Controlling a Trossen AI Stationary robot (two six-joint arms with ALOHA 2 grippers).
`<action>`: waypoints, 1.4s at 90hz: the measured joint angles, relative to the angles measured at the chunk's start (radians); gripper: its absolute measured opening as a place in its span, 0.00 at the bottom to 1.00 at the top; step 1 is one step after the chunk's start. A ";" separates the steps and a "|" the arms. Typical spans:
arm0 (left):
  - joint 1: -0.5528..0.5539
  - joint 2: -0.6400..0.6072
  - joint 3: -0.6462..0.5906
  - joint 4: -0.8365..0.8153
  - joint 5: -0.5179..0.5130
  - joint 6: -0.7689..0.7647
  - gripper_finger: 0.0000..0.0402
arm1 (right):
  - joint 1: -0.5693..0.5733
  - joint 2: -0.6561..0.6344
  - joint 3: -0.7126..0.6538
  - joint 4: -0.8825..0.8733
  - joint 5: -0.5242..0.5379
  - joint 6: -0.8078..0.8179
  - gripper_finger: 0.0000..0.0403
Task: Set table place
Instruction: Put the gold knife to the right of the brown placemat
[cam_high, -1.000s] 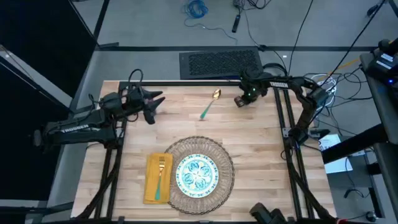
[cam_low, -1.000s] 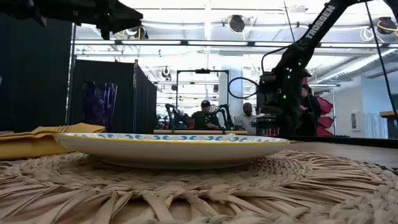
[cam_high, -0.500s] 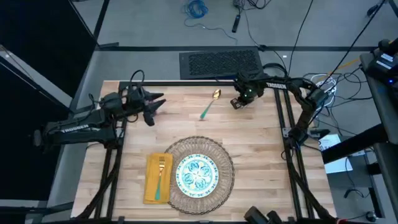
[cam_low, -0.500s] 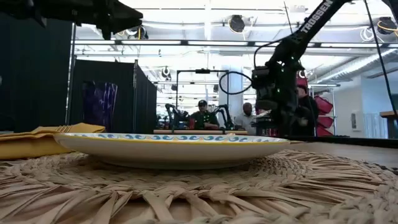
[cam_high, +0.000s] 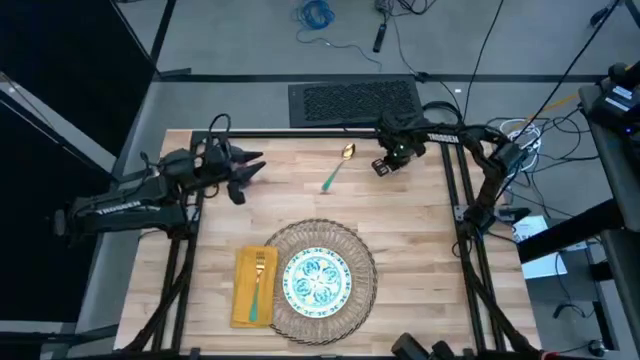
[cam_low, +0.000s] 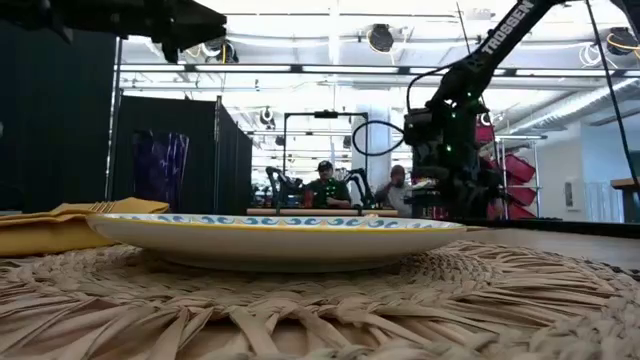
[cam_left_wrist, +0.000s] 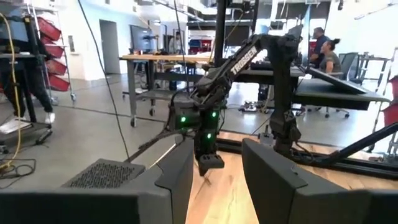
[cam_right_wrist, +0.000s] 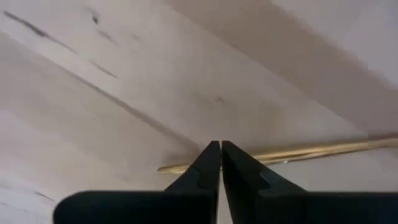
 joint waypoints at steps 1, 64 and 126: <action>0.000 -0.003 0.000 0.000 0.001 0.000 0.30 | 0.000 0.000 -0.003 -0.001 0.000 0.001 0.00; 0.000 -0.073 0.000 -0.012 0.022 -0.002 0.30 | 0.051 -0.140 0.039 -0.072 0.183 0.075 0.06; 0.000 -0.073 0.000 -0.034 0.051 -0.001 0.30 | -0.079 -0.116 -0.059 -0.039 0.130 0.391 0.47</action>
